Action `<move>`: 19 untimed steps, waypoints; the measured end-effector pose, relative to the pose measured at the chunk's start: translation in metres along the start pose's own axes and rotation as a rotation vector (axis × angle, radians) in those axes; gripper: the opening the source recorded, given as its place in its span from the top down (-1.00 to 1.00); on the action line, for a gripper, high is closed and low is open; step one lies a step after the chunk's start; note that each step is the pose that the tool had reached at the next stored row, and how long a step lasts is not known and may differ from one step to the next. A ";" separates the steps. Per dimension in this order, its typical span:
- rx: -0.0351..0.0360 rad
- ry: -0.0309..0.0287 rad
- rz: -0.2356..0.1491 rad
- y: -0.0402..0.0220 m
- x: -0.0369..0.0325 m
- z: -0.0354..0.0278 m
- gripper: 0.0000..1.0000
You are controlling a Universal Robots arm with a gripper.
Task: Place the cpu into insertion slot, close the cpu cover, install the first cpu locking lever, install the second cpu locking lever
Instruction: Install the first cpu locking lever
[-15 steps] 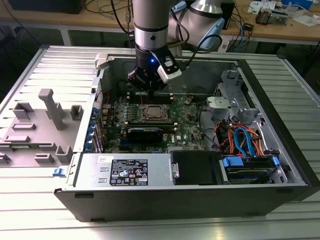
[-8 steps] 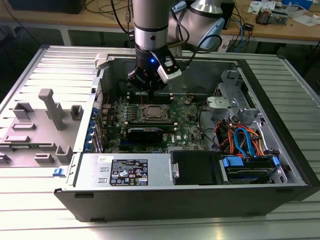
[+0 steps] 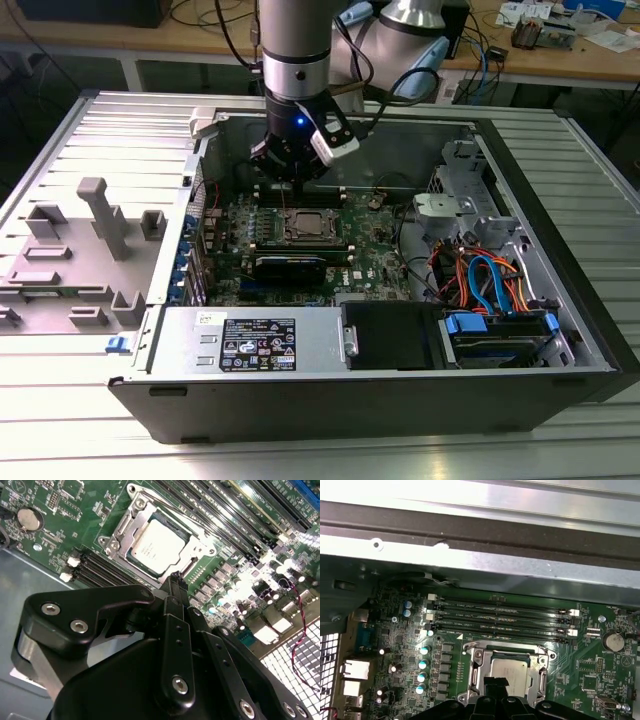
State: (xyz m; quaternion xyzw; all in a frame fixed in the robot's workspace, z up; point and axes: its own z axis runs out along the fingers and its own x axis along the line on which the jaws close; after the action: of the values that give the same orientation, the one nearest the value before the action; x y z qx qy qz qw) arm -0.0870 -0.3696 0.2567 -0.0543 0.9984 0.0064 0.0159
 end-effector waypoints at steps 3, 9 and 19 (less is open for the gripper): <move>0.0003 0.0001 0.004 0.0003 0.0029 -0.0001 0.79; 0.0010 -0.0002 0.025 0.0019 0.0162 -0.0003 0.79; 0.0010 -0.0002 0.027 0.0024 0.0206 -0.0005 0.79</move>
State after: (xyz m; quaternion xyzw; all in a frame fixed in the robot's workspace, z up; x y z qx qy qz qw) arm -0.1077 -0.3695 0.2566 -0.0407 0.9990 0.0061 0.0159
